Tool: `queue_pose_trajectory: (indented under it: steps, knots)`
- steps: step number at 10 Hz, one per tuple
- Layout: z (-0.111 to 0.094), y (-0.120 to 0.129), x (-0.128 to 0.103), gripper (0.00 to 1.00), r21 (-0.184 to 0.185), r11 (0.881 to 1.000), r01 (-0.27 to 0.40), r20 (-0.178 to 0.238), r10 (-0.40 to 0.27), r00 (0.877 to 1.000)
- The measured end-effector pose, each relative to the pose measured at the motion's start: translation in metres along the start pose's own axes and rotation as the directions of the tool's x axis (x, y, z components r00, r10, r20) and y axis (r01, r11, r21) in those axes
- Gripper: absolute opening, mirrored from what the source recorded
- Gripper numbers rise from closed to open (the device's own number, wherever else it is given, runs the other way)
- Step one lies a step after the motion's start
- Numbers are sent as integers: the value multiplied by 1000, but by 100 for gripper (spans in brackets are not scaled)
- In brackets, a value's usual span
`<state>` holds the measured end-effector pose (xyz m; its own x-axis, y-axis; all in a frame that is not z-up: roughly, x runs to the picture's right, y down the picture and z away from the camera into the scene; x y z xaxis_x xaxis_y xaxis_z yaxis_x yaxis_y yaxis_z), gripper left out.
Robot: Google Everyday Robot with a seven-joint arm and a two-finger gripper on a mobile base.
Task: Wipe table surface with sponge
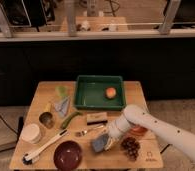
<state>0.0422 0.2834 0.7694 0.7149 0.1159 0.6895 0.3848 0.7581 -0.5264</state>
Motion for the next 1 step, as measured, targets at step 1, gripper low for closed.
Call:
queue_pose_trajectory:
  steps: [1]
  knots:
    - [2,1,-1,0,-1,1000,4,10,-4,1000]
